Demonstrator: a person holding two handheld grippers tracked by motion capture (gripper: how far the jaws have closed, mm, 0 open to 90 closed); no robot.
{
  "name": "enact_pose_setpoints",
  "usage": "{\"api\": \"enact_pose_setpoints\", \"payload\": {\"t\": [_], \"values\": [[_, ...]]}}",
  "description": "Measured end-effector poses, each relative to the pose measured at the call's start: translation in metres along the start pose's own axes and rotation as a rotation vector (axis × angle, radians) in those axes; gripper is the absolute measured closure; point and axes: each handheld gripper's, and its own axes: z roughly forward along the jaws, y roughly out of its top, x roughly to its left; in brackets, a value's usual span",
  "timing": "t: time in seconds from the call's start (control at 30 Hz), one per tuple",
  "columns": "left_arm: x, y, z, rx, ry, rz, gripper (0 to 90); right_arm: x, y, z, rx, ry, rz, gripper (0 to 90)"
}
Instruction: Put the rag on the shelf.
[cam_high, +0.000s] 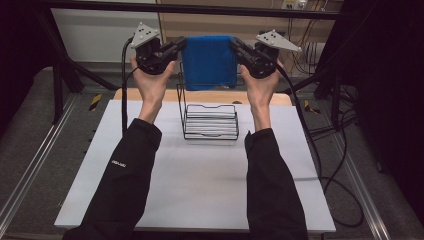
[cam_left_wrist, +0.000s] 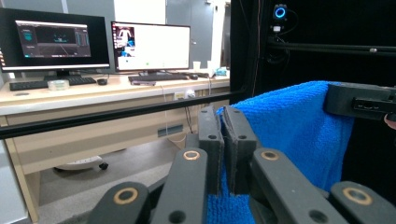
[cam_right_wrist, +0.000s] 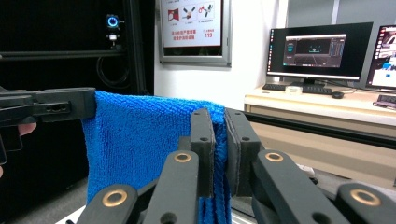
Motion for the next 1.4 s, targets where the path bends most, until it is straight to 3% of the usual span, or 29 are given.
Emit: {"api": "enact_pose_setpoints", "payload": {"t": [0.47, 1.07, 1.4], "values": [[-0.006, -0.019, -0.006, 0.036, -0.028, 0.019, 86.5, -0.001, -0.025, -0.009, 0.033, 0.016, 0.013, 83.1], [-0.007, -0.029, -0.017, 0.069, -0.064, 0.010, 86.4, 0.005, -0.030, -0.018, 0.063, 0.032, -0.010, 82.6], [-0.014, -0.030, -0.019, 0.102, -0.087, 0.048, 86.3, 0.003, -0.034, -0.027, 0.083, 0.045, 0.003, 82.4]]}}
